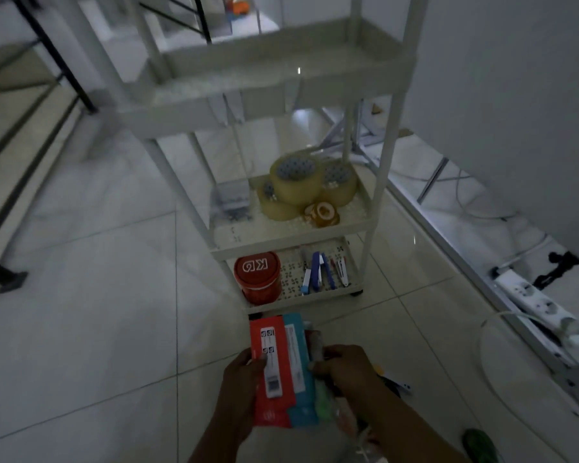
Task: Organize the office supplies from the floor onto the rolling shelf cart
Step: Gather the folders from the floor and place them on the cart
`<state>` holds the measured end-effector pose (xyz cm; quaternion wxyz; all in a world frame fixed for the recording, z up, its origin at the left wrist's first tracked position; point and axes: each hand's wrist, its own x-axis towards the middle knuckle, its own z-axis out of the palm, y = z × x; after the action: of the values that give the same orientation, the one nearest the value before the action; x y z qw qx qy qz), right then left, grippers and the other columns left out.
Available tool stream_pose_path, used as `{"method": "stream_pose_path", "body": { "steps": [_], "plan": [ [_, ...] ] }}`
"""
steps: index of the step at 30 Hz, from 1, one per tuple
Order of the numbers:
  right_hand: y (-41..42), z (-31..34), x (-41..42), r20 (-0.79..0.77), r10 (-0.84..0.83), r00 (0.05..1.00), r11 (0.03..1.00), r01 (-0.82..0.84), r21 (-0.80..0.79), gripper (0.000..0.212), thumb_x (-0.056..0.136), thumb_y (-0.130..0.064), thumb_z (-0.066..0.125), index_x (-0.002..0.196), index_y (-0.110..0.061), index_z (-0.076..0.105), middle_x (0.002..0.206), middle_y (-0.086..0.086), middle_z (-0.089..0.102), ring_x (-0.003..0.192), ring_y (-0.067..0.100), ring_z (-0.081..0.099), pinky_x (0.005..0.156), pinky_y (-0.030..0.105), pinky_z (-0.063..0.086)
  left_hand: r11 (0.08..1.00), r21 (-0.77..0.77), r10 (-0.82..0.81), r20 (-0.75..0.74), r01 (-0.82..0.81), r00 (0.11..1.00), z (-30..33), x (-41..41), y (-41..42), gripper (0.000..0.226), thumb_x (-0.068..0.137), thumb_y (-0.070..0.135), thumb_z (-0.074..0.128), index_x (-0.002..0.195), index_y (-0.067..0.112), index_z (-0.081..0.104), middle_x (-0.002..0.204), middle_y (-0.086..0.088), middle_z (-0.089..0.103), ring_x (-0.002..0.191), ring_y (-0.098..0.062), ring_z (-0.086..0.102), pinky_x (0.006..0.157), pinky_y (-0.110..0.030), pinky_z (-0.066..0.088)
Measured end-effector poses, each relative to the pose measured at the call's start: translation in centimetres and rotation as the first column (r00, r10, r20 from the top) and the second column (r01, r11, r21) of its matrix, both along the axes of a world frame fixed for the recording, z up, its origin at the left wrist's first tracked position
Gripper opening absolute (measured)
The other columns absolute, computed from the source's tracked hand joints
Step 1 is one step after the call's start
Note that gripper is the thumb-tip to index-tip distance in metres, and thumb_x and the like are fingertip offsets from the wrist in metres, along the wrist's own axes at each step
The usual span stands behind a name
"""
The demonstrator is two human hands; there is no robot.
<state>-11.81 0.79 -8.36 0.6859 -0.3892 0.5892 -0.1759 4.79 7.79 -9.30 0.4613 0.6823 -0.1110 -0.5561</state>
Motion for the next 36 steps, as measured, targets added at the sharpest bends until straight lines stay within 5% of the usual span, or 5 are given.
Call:
{"method": "stream_pose_path", "body": {
  "steps": [4,12,20,28,36],
  "plan": [
    [-0.9,7.0,-0.5,0.07,-0.019,0.997,0.999,0.022,-0.043,0.02,0.075,0.002,0.075,0.074,-0.016,0.066,0.07,-0.001,0.065,0.064,0.016,0.063,0.052,0.024,0.048,0.991,-0.067,-0.118,0.02,0.12,0.993,7.0,0.5,-1.0,0.024,0.095,0.019,0.053,0.113,0.007,0.062,0.096,-0.021,0.074,0.083,-0.038,0.073,0.065,-0.043,0.06],
    [-0.8,23.6,-2.1,0.198,0.064,0.978,0.973,-0.017,-0.232,0.01,0.072,-0.003,0.078,0.077,-0.008,0.072,0.068,0.005,0.075,0.06,0.017,0.071,0.05,0.023,0.051,0.922,-0.274,-0.23,0.18,0.273,0.956,25.4,1.1,-1.0,0.026,0.094,0.016,0.055,0.117,0.007,0.064,0.104,-0.02,0.073,0.093,-0.039,0.071,0.08,-0.049,0.058],
    [-2.0,36.2,-1.2,0.247,0.11,0.963,0.897,0.012,-0.442,0.018,0.075,-0.004,0.075,0.092,0.001,0.072,0.086,0.015,0.075,0.07,0.022,0.071,0.061,0.031,0.06,0.913,-0.38,-0.079,0.186,0.147,0.979,39.7,1.1,-3.0,0.019,0.094,0.008,0.053,0.108,0.004,0.064,0.087,-0.017,0.076,0.064,-0.024,0.074,0.056,-0.034,0.061],
    [-7.3,41.5,0.1,0.287,0.212,0.934,0.902,-0.074,-0.426,0.013,0.088,-0.005,0.059,0.099,-0.005,0.067,0.085,0.011,0.073,0.082,0.027,0.067,0.07,0.034,0.053,0.92,-0.375,0.015,0.322,0.113,0.947,45.4,0.4,-8.1,0.005,0.094,0.004,0.053,0.095,0.005,0.058,0.082,-0.013,0.07,0.063,-0.023,0.07,0.046,-0.033,0.059],
    [-11.7,40.9,2.7,0.065,0.173,0.983,0.904,-0.132,-0.407,0.014,0.088,-0.009,0.061,0.102,-0.006,0.059,0.099,0.013,0.071,0.094,0.026,0.07,0.087,0.04,0.057,0.954,-0.276,0.045,0.514,0.114,0.857,45.0,1.6,-12.4,0.006,0.093,-0.001,0.053,0.092,0.003,0.057,0.083,-0.014,0.068,0.065,-0.025,0.068,0.055,-0.036,0.058]
  ]
}}
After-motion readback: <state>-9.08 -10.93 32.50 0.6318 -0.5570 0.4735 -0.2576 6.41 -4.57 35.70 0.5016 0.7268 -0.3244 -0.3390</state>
